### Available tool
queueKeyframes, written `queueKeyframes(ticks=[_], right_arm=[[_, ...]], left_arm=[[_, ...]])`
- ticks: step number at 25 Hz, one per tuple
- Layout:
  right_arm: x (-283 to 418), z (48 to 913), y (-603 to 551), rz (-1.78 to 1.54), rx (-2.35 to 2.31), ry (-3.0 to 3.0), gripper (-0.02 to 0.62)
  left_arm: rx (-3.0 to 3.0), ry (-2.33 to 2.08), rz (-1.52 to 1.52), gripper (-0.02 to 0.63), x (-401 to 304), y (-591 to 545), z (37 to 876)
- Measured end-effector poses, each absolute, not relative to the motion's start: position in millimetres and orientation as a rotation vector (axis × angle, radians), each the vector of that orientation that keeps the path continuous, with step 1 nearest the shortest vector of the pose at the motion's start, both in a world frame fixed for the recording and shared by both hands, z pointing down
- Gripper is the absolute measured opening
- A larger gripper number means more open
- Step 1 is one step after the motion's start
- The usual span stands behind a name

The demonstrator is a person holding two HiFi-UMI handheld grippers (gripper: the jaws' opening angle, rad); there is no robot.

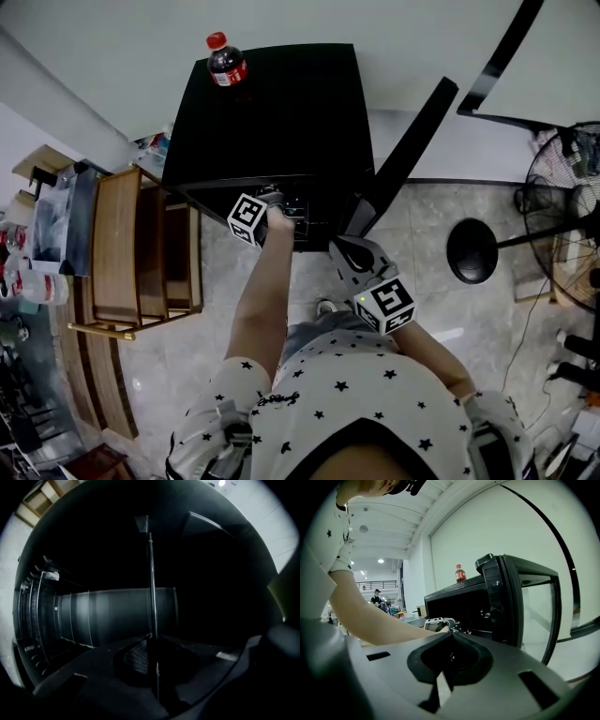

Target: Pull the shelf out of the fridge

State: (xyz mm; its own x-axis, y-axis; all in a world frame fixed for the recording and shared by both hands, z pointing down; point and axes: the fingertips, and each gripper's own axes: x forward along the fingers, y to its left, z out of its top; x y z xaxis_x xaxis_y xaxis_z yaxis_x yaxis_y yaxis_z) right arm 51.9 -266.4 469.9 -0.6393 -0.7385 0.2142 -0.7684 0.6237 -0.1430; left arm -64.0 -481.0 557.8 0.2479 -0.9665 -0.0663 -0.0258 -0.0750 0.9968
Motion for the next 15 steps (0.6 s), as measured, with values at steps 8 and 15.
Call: queueKeyframes(ticks=[8, 15], right_arm=[[49.5, 470.9, -259.8, 0.328, 1.255, -2.702, -0.006], [47.3, 470.1, -246.9, 0.321, 1.273, -2.698, -0.006]], left_arm=[[1.382, -1.006, -1.067, 0.025, -64.5, -472.1, 558.5], [1.365, -0.995, -1.066, 0.023, -67.3, -449.5, 558.3]])
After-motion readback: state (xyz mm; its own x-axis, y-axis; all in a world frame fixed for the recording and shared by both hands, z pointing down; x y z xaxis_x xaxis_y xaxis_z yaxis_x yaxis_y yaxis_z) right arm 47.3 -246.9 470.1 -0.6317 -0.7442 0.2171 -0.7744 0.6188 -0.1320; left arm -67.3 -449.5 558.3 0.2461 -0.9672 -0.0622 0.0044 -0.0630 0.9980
